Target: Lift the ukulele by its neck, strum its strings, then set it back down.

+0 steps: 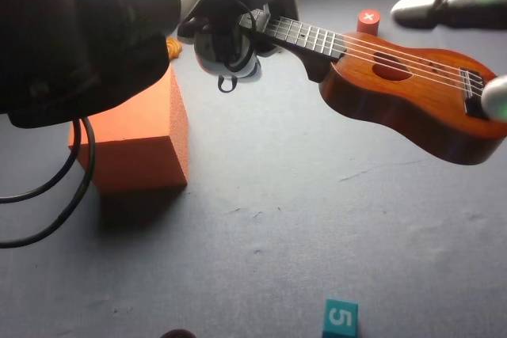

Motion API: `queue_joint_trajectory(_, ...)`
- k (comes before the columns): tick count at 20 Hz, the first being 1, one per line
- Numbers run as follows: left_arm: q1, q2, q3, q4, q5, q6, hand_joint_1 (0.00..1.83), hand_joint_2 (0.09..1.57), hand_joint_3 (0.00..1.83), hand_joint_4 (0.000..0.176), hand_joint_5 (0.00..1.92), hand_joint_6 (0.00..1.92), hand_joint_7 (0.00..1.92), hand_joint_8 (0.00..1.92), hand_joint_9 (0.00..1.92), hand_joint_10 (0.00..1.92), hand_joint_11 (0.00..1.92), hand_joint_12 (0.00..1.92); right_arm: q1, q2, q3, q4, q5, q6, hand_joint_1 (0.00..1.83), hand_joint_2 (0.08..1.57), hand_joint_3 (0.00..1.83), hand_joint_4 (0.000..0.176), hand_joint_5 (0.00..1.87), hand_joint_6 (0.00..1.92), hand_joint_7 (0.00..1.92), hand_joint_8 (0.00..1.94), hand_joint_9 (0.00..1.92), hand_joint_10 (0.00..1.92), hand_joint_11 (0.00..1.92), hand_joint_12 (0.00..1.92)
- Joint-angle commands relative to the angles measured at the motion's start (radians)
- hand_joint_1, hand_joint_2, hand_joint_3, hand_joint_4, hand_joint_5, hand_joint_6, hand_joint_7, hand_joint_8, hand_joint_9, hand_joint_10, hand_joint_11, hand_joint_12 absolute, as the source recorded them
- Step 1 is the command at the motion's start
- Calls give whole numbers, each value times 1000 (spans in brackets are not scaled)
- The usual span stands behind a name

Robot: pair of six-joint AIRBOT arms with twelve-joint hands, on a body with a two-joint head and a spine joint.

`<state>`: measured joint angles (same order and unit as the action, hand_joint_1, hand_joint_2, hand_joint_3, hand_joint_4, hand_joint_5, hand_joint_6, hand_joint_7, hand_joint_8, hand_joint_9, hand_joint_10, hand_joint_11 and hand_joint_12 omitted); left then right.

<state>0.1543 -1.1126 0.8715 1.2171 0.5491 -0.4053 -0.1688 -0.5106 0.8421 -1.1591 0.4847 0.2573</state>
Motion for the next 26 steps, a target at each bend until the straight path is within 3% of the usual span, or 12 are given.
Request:
queue_joint_trajectory(1, -16, 2, 0, 52, -23, -2, 1420, 1217, 3, 176, 1215, 1921, 1348, 1921, 1449, 1921, 1473, 1921, 20, 3, 4, 62, 40, 3, 0, 1341, 0, 0, 183, 1, 179, 1, 165, 2, 0, 422)
queue_joint_trajectory(7, -15, 2, -23, 73, 106, -44, 1437, 1209, 0, 176, 1198, 1921, 1339, 1921, 1444, 1921, 1469, 1921, 39, -14, 69, 272, -18, -65, 0, 1336, 0, 0, 190, 4, 202, 3, 168, 3, 0, 412)
queue_joint_trajectory(11, 3, 3, -49, 130, 239, -92, 1448, 1213, 1, 176, 1206, 1921, 1362, 1921, 1462, 1921, 1487, 1921, 38, -14, 69, 274, -34, -75, 0, 1340, 0, 0, 180, 0, 177, 0, 163, 1, 0, 381)
queue_joint_trajectory(12, 11, 1, -60, 148, 295, -111, 1416, 1202, 0, 176, 1206, 1921, 1355, 1921, 1456, 1921, 1475, 1921, 38, -14, 69, 274, -33, -75, 0, 1345, 1, 0, 175, 0, 165, 5, 140, 10, 0, 276)
queue_joint_trajectory(16, 57, -13, -89, 208, 418, -170, 1390, 1200, 0, 176, 1182, 1921, 1352, 1921, 1456, 1921, 1477, 1921, 36, -14, 65, 274, -31, -74, 0, 1345, 1, 0, 208, 14, 224, 11, 183, 28, 0, 444)
queue_joint_trajectory(21, 98, -33, -139, 240, 552, -181, 1455, 1206, 0, 176, 1204, 1921, 1334, 1921, 1441, 1921, 1466, 1921, 34, -11, 53, 274, -18, -74, 0, 1346, 0, 0, 193, 6, 203, 5, 166, 17, 0, 418)
queue_joint_trajectory(26, 145, -77, -172, 289, 610, -264, 1423, 1210, 3, 176, 1192, 1921, 1346, 1921, 1453, 1921, 1476, 1921, 31, -9, 45, 273, -14, -74, 0, 1342, 0, 0, 195, 5, 182, 0, 163, 13, 0, 454)
